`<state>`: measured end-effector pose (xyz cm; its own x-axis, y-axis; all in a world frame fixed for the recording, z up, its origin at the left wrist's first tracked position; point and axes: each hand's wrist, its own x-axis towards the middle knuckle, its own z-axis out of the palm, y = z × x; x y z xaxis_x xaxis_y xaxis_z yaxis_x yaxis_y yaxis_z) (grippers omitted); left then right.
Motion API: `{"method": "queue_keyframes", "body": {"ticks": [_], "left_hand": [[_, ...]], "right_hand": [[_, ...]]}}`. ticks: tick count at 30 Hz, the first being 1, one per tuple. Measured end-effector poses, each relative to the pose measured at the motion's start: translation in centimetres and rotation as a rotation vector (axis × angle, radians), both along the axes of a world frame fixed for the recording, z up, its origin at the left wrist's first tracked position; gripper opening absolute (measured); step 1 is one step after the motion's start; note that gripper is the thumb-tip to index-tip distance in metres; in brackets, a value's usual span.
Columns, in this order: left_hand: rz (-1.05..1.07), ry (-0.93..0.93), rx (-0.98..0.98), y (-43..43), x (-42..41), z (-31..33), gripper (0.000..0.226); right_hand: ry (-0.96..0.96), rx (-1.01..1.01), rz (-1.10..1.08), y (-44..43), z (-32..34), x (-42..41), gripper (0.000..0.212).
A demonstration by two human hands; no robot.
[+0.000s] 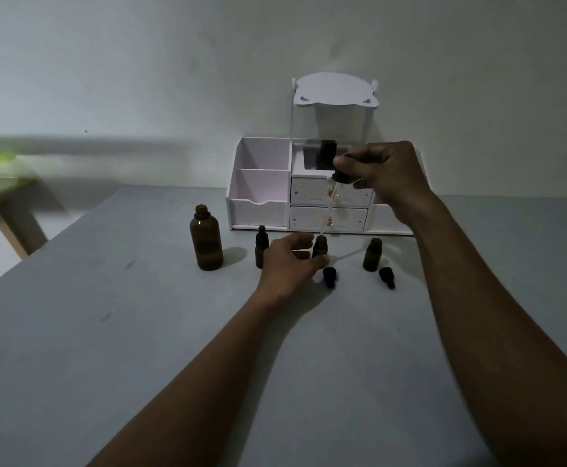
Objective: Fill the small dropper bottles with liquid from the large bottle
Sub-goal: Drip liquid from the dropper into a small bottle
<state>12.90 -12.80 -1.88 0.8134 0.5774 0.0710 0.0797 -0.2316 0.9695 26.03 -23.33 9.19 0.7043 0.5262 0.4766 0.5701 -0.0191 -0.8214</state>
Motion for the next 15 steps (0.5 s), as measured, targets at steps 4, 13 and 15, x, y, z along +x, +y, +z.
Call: {"method": "queue_keyframes", "body": {"ticks": [4,13,15], "left_hand": [[0.024,-0.004,0.026,0.64,0.17,-0.41,0.054],[-0.023,-0.066,0.094,0.9,0.28,-0.87,0.035],[-0.018,-0.073,0.114,0.87,0.42,-1.09,0.032]], "right_hand": [[0.013,-0.042,-0.008,0.09,-0.6,0.24,0.021],[-0.026,-0.076,-0.056,0.3,-0.87,0.05,0.016],[-0.039,-0.079,-0.061,0.33,-0.92,0.03,0.016]]}}
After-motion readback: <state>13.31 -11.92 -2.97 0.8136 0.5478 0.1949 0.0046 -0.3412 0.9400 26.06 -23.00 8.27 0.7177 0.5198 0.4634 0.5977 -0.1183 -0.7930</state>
